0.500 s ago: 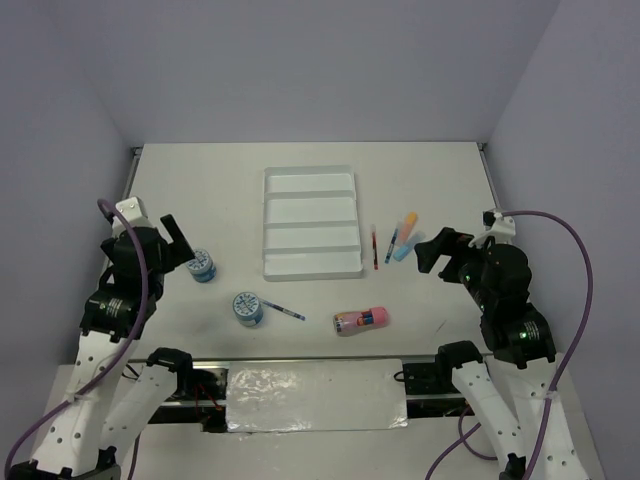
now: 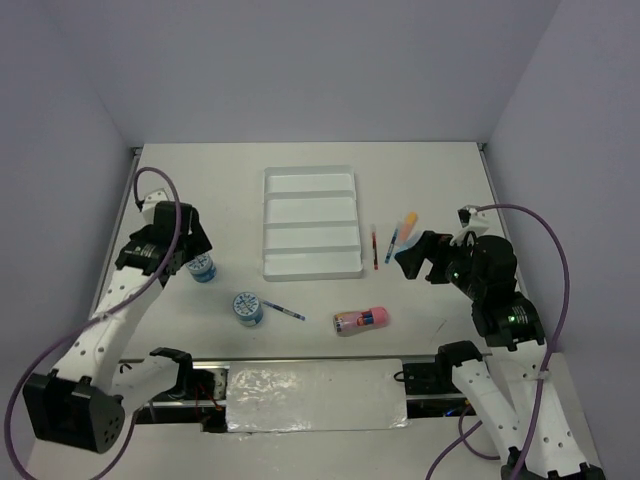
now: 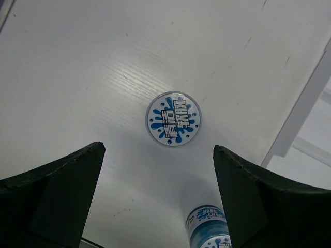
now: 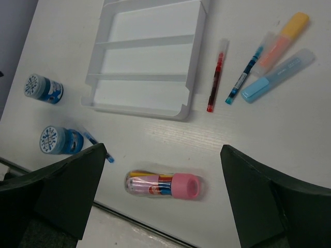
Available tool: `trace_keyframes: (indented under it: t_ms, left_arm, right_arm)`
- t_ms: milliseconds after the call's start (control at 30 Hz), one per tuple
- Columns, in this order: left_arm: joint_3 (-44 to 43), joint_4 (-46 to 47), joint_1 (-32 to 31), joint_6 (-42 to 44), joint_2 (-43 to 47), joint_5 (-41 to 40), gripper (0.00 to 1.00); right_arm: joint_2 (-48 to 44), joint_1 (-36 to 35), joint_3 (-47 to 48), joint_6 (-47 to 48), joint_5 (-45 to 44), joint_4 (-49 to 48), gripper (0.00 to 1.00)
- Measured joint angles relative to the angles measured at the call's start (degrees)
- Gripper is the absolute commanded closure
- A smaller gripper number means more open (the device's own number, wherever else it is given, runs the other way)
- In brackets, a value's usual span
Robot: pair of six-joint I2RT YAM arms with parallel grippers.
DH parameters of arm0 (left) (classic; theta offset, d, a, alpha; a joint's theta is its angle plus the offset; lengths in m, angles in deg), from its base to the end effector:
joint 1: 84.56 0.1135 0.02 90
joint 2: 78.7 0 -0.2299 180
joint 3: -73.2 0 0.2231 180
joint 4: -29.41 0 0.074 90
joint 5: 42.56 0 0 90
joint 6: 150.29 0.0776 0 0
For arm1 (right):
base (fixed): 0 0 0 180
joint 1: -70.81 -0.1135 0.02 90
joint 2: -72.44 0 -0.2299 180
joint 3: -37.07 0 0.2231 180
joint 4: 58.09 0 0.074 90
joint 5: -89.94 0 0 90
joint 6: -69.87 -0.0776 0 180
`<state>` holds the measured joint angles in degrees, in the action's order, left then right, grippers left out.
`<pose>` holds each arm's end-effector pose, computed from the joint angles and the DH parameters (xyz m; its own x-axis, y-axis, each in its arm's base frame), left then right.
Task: Sort the stationery into containers
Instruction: Pick up the stationery from the center of the board.
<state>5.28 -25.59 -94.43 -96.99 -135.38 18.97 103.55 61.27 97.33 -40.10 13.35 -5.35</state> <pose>0.2184 -0.0005 0.2507 -0.4337 -0.4578 -0.7761 -0.5584 0.8126 -0.1673 0.1499 0.0434 0.2811 -0.4976 0.2533 -0.8296 -0.2137 0.8911 0.4002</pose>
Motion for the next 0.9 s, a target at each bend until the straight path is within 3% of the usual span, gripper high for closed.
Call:
trace_keyframes:
  t_ms: [467, 667, 833, 867, 900]
  left_arm:
    - [-0.3, 4.9, 0.9, -8.6, -20.9, 1.3, 0.01]
    - [0.8, 7.7, 3.2, -8.6, -22.4, 1.9, 0.01]
    - [2.8, 11.0, 3.4, -8.7, -22.6, 3.3, 0.13]
    - [3.2, 11.4, 3.4, -8.7, -22.8, 3.5, 0.17]
    - [3.7, 11.9, 3.4, -8.7, -23.2, 3.8, 0.28]
  right_arm:
    - [0.0, -4.2, 0.0, 0.3, 0.4, -0.1, 0.00]
    - [-0.6, -4.7, 0.0, 0.3, 0.3, -0.1, 0.00]
    - [-0.5, -4.8, 0.0, 0.3, 0.2, -0.1, 0.00]
    - [-0.5, -4.9, 0.0, 0.3, 0.2, -0.1, 0.00]
    - [-0.5, -4.9, 0.0, 0.3, 0.2, -0.1, 0.00]
